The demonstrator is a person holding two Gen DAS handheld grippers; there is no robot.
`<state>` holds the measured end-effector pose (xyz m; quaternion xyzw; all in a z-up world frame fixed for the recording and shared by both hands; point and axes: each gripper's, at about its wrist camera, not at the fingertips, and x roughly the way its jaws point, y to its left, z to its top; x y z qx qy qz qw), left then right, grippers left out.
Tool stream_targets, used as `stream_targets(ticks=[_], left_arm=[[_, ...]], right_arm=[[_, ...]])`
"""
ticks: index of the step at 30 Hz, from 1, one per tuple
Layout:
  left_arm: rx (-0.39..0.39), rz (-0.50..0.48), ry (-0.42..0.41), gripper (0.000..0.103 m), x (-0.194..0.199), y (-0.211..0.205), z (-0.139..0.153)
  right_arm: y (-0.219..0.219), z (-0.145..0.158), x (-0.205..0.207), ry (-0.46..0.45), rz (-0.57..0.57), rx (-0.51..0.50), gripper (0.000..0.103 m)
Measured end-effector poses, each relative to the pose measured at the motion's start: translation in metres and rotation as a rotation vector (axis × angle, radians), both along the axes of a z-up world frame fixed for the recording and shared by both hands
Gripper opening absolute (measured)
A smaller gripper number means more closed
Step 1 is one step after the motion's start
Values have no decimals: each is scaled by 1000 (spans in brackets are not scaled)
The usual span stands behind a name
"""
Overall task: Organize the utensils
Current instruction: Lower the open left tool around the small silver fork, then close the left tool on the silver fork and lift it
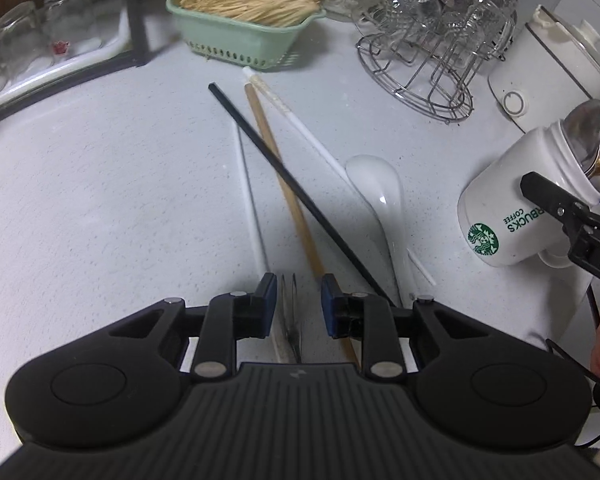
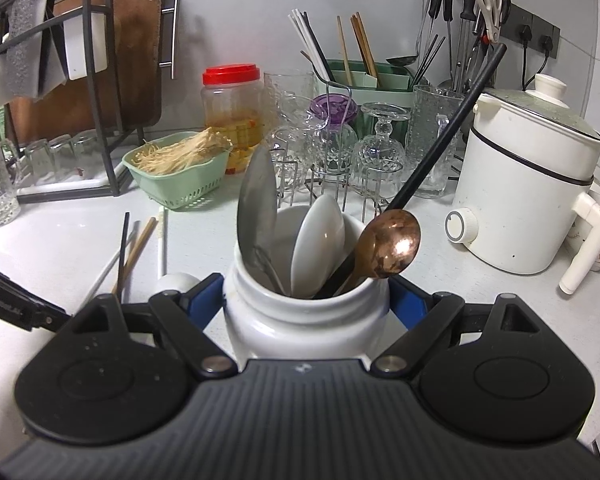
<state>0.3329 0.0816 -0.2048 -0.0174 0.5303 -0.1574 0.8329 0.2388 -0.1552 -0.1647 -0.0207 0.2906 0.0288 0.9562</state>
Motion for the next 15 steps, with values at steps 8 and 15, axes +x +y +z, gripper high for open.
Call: stream_targets(ticks=[8,15], left_arm=[[74,-31,14,25,8,-11,-5],[119,-41,5,9,8,-20,-5]], right_arm=[[2,0,0,1,-5,-14,90],[2,-1,2,1,-4,-20,90]])
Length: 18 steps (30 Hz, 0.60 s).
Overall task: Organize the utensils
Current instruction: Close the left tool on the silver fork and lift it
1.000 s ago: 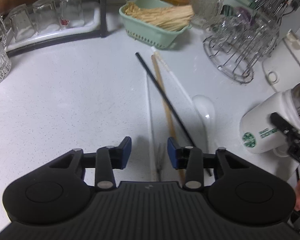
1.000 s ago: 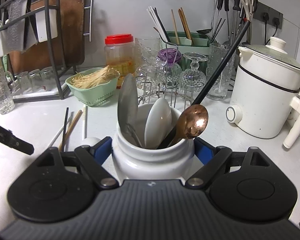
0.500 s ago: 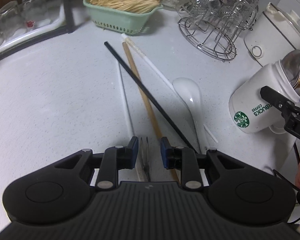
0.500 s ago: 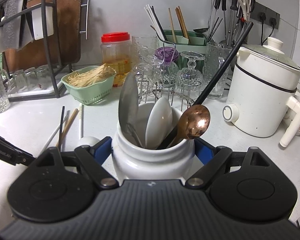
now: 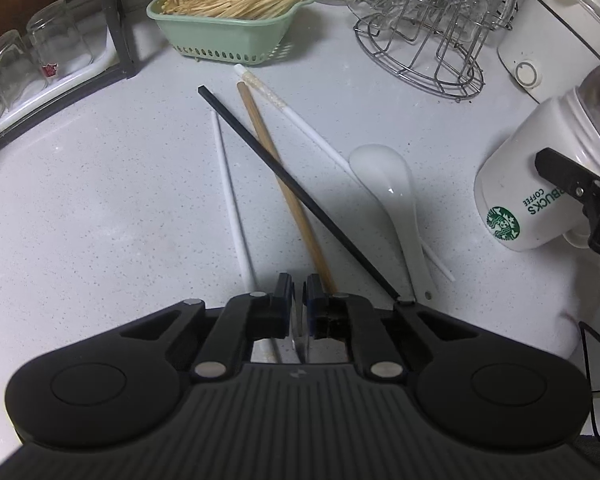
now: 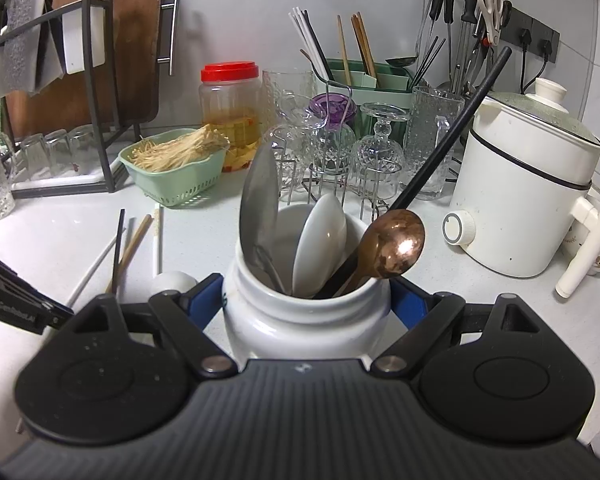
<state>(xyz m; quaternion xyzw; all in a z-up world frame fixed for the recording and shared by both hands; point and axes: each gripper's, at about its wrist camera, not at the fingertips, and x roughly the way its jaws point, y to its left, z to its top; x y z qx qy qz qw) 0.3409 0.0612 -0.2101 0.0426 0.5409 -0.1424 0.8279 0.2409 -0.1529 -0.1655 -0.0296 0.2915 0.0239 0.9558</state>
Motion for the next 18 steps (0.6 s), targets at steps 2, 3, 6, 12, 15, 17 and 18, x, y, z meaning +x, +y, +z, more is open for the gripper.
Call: stream_targets(ticks=[2,3,6,12,15,17,18], left_arm=[[13,-4,-7,9,-1,-3,2],[10,-9,-9,9,-2,-4,4],[1,-15,-27,9,-3,-8,13],[-31,-15,-79,9,-3,-17,40],[-45,-23,-104,8,-6,-23,54],[-58,-39,-118,8,-11,-29,63],[-61,-52,-130,8,-15,-33,68]], right_arm=[[0,0,0,0,1,-3,90],[0,0,0,0,2,-6,90],[1,0,1,1,3,-10,90],[1,0,2,2,15,-16,90],[0,0,2,1,25,-19,90],[-1,0,2,0,32,-20,90],[-1,0,2,-1,36,-20,90]])
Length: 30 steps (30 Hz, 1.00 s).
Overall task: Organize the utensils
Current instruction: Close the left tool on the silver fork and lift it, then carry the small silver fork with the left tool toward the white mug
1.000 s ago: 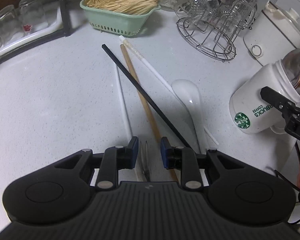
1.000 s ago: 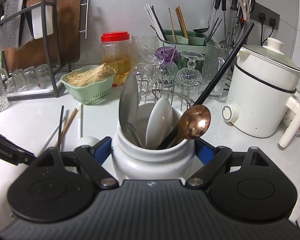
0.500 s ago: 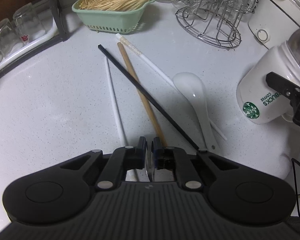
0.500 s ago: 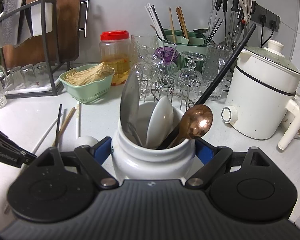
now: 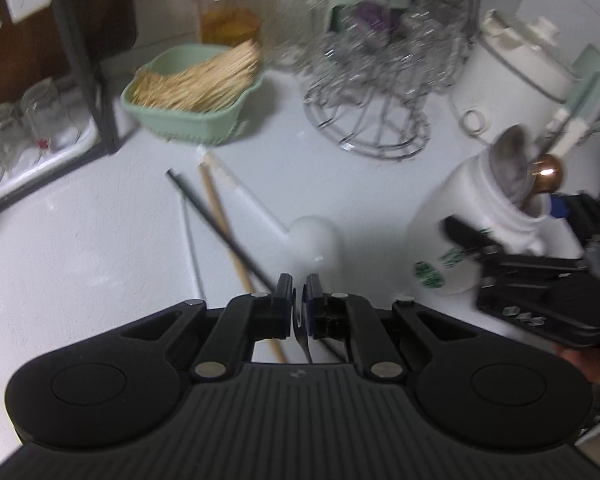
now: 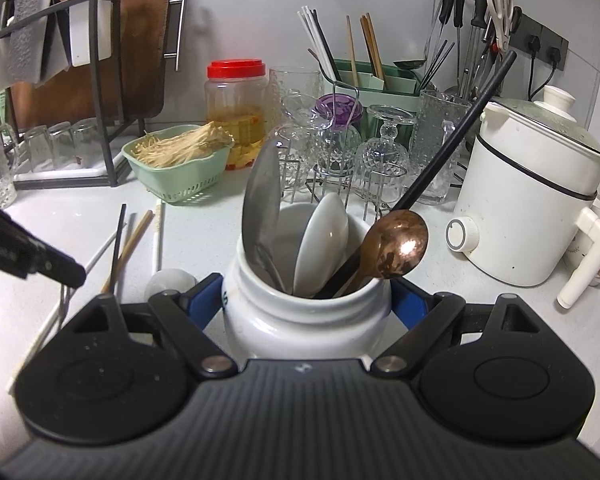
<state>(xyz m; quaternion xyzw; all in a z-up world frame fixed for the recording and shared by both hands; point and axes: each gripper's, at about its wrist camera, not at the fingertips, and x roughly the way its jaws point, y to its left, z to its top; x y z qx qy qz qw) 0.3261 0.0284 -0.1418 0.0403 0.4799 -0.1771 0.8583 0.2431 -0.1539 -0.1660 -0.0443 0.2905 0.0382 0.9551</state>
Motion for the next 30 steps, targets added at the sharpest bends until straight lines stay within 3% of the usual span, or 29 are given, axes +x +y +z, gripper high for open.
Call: stream_targets(ticks=[7,16,21,25,30], left_arm=[[-32,-54,-65,3,-21,-25,26],[-11,-94,-75,1,-34,-39,18],[-25,-76,-24,1,-24,-23,6],[-80,-58,55,2,-10,0,-10],[31,-178,68,3,-1,12,-28]], right_arm=[[-1,0,0,-8,20,0,90],[-4,0,0,-12,43,-1,91],[-6,-1,-1,-18,55,1,90],[-8,-1,-1,-18,63,7,90],[-9,-1,-1,-16,59,6,90]])
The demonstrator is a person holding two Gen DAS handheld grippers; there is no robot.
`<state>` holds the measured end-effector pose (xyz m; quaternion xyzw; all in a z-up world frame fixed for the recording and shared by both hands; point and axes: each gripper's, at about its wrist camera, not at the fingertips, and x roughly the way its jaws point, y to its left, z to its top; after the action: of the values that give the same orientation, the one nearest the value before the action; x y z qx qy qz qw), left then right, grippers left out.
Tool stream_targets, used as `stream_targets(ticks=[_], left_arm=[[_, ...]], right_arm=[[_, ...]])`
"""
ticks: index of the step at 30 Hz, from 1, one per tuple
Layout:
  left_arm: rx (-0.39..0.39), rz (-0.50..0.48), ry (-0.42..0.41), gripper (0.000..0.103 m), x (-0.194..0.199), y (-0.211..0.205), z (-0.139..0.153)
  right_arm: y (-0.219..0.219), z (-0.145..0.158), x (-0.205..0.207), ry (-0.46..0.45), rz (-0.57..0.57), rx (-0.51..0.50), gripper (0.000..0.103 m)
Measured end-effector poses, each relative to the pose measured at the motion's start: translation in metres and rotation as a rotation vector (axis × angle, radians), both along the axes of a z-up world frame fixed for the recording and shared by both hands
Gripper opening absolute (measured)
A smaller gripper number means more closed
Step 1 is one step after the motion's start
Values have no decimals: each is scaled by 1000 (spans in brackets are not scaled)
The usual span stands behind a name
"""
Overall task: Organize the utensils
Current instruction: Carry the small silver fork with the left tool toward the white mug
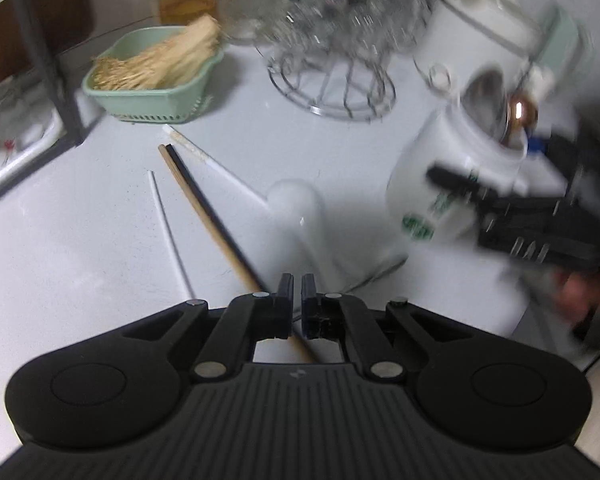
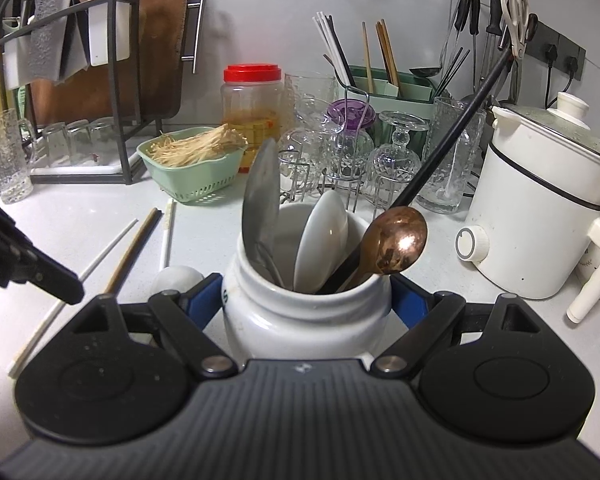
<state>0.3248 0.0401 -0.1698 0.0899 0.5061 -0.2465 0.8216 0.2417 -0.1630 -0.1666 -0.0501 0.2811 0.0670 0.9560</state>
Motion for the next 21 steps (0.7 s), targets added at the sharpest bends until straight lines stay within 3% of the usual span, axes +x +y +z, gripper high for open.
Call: stream_targets(ticks=[2,6,11,15,21], left_arm=[[35,-63,6,6,2,1,-6],[-13,-82,108,8,12,15,-22],[-206,90,279,8,30,49,-40],[-314,231,347,44,41,73,-47],[-417,336,441,44,45,91,-56]], right_arm=[[0,0,0,2,-3,-1,90],[1,1,0,7,-19,-2,90],[2,1,-1,11,-48,-3,90],[3,1,-1,15,-68,-3,90],[5,0,0,15,-85,-10,90]])
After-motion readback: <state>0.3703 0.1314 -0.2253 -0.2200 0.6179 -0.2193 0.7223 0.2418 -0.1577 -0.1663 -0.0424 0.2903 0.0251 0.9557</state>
